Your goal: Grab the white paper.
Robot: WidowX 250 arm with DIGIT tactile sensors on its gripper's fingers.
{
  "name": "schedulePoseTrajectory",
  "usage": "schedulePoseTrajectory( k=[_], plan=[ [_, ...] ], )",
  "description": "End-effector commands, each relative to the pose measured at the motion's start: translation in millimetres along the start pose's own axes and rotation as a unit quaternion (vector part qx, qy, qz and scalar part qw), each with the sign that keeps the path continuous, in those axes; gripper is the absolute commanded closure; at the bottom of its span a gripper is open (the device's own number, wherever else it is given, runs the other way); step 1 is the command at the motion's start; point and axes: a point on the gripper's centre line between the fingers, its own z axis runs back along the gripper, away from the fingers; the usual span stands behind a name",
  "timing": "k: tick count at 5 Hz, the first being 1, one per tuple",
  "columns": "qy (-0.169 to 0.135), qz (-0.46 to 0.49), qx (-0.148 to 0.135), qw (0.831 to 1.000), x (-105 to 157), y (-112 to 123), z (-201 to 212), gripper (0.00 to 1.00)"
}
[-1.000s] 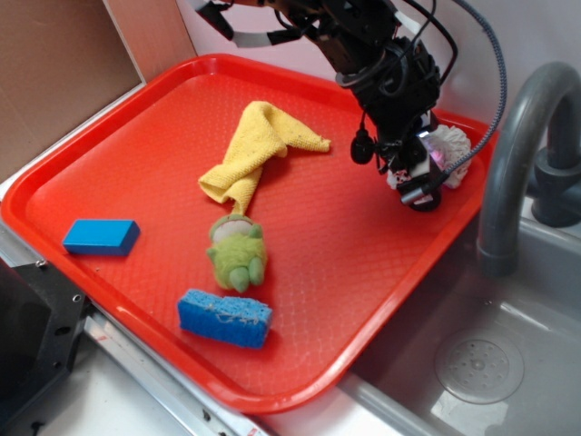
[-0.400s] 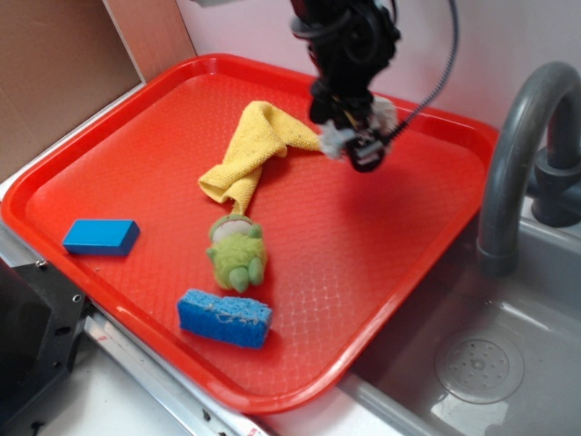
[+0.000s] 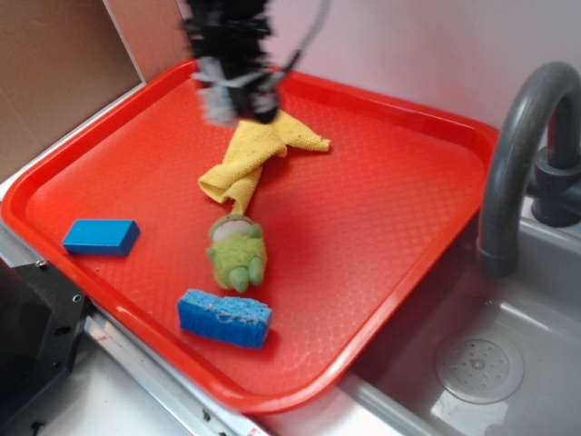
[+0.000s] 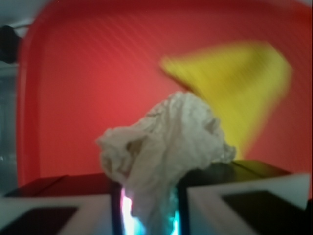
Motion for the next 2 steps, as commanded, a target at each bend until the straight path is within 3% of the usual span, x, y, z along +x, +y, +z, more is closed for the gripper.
schedulePoseTrajectory(
  k=[1, 2],
  plan=[
    [-0.037, 0.126, 0.078, 0.988, -33.8, 1.1, 42.4, 1.00],
    [-0.025, 0.105, 0.076, 0.991, -29.1, 3.5, 38.9, 1.00]
  ],
)
